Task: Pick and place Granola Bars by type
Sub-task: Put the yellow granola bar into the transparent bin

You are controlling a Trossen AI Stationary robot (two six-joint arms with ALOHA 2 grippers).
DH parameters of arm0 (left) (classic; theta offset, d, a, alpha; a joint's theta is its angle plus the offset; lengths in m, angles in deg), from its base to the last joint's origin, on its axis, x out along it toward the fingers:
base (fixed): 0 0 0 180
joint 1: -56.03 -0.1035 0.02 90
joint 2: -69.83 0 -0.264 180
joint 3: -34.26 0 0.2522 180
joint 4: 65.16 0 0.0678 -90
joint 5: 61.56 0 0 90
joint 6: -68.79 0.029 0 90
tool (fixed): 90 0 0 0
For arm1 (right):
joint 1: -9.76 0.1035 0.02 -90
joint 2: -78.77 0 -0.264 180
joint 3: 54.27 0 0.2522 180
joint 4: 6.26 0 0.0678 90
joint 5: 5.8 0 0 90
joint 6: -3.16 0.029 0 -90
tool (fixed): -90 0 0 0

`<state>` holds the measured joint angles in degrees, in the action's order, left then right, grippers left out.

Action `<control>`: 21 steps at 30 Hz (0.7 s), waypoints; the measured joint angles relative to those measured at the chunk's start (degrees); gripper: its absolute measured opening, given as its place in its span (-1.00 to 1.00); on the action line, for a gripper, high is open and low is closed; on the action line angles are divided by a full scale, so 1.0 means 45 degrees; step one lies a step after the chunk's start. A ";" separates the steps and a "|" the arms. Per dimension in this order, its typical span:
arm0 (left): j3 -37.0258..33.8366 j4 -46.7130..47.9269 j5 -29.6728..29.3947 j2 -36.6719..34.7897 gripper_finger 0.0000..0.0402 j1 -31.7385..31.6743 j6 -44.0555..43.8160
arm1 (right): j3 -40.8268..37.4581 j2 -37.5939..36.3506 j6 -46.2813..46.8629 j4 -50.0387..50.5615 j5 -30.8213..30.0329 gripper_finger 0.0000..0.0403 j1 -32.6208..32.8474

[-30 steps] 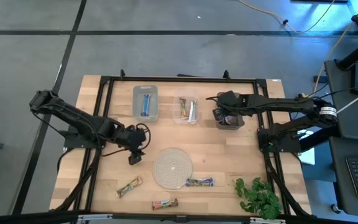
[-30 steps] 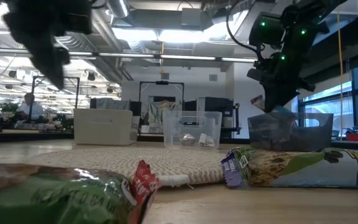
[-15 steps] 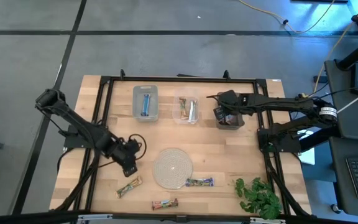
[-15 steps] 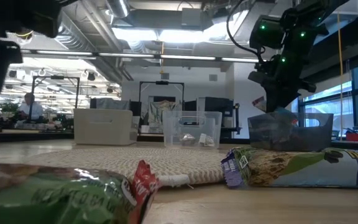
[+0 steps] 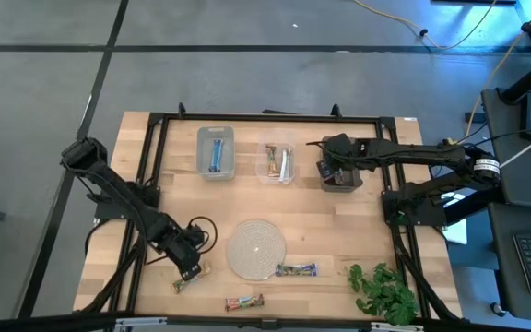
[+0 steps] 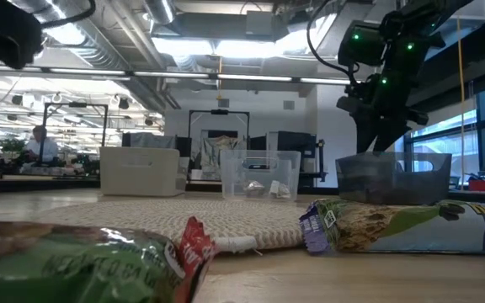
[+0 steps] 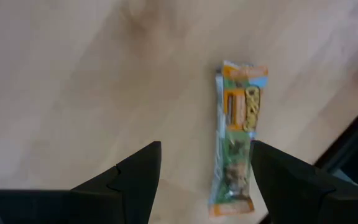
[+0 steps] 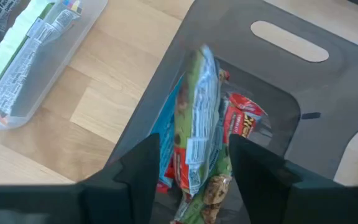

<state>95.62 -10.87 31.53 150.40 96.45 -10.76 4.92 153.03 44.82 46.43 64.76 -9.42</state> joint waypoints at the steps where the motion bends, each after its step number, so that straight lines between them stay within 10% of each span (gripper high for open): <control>1: 0.0085 0.0012 -0.0009 0.0000 0.18 0.0124 -0.0172 | 0.0000 0.0000 -0.0003 0.0007 -0.0049 -0.02 0.0000; 21: 0.1436 0.0318 -0.0431 0.2211 0.18 0.1524 -0.0961 | 0.0000 0.0000 -0.0358 -0.0076 -0.0443 0.03 -0.0073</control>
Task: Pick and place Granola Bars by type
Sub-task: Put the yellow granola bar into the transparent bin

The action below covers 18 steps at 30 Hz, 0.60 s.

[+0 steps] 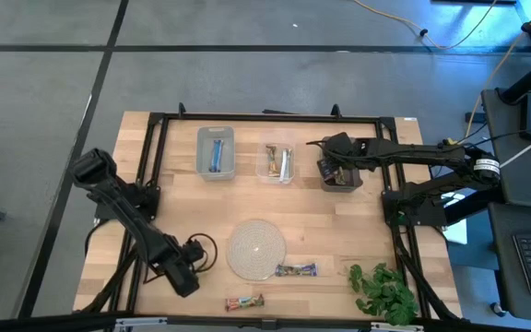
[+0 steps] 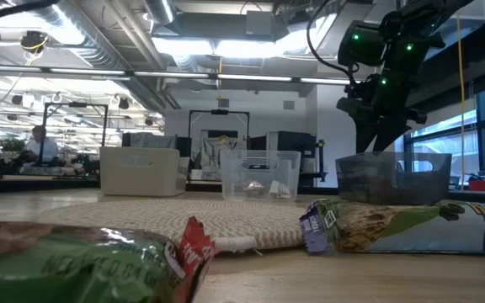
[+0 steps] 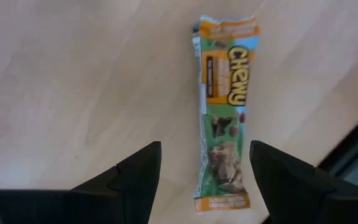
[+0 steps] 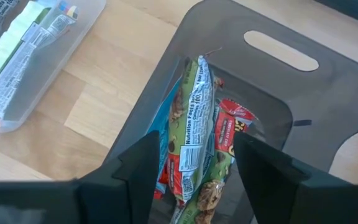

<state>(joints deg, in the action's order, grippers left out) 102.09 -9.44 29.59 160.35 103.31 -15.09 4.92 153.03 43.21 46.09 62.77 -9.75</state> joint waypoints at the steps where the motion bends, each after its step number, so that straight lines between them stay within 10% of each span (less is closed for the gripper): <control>1: 0.0005 -0.0037 0.0078 0.0134 0.18 0.0000 -0.0004 | 0.0000 0.0000 -0.0005 0.0001 0.0000 0.03 0.0000; 18: 0.0071 -0.1137 0.0343 0.2038 0.18 -0.0005 -0.0418 | 0.0005 0.0000 -0.0364 0.0019 0.0011 0.03 0.0000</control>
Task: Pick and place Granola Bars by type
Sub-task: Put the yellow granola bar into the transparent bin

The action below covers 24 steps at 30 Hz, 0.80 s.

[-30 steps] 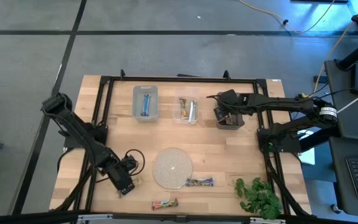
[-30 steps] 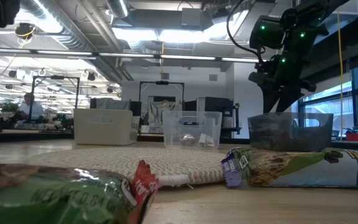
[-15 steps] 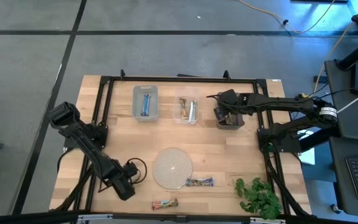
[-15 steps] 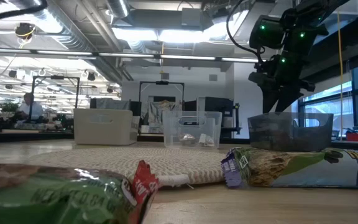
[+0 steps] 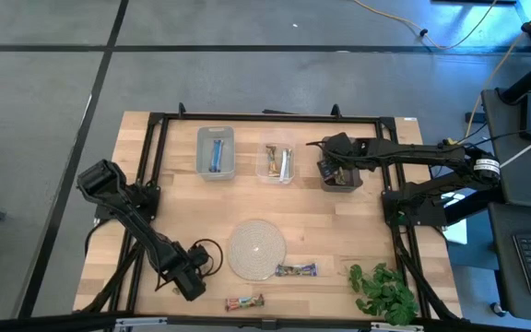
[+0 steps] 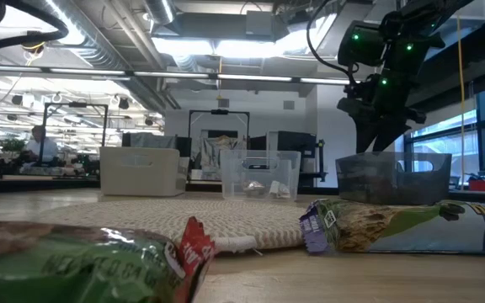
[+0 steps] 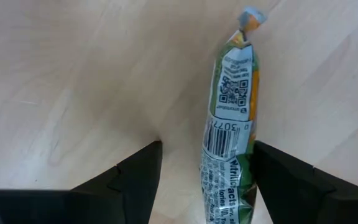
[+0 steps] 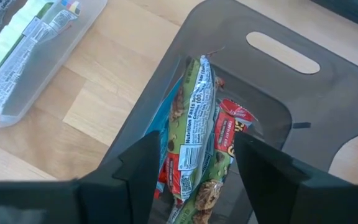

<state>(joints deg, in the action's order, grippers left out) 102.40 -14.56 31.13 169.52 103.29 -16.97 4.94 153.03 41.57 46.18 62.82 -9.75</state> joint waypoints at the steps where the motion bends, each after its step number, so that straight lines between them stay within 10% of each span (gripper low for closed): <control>1: -0.0004 0.0016 0.0010 0.0056 0.17 0.0000 0.0000 | 0.0000 0.0000 -0.0006 0.0000 0.0020 0.03 0.0000; 24: -0.0109 0.0459 -0.0678 -0.0632 -0.61 -0.0228 0.0166 | 0.0010 0.0000 -0.1334 -0.1018 -0.0291 0.03 0.0010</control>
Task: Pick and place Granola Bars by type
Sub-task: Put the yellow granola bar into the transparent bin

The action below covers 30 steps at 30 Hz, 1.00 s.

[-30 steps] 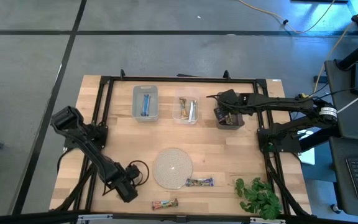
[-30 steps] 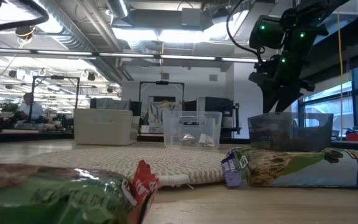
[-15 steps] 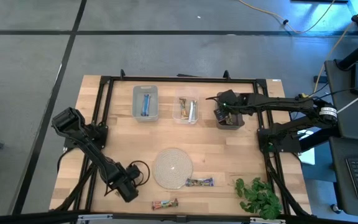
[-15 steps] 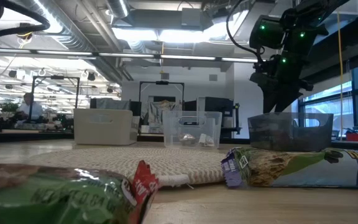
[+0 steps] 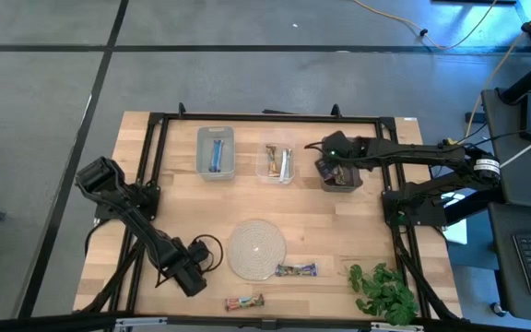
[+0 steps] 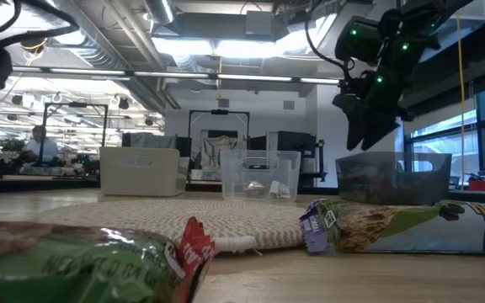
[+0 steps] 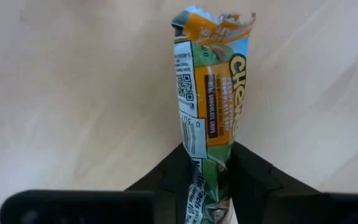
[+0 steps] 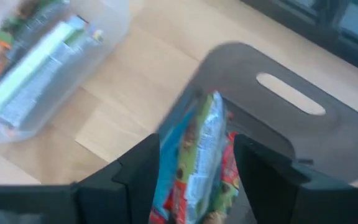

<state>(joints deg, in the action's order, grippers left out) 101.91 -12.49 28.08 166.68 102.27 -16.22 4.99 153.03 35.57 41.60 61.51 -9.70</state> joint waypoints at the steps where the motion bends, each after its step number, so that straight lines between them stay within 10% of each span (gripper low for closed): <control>1: 0.0000 -0.0010 -0.0140 -0.0027 -0.61 -0.0031 0.0023 | 0.0000 -0.0013 -0.0093 -0.0182 0.0080 0.03 0.0000; 19: 0.0019 -0.0731 -0.6518 -0.2592 -0.62 -0.3121 0.4520 | 0.1205 -0.0048 -0.3166 -0.7242 0.7001 0.03 0.1422; 30: 0.0034 -0.1790 -0.6926 -0.3029 -0.64 -0.5296 1.1649 | 0.1200 -0.0014 -0.3621 -0.8683 0.6826 0.03 0.2986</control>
<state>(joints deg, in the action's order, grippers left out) 102.07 -20.55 -3.08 153.05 78.43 36.20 10.38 152.97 19.27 2.53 92.23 3.73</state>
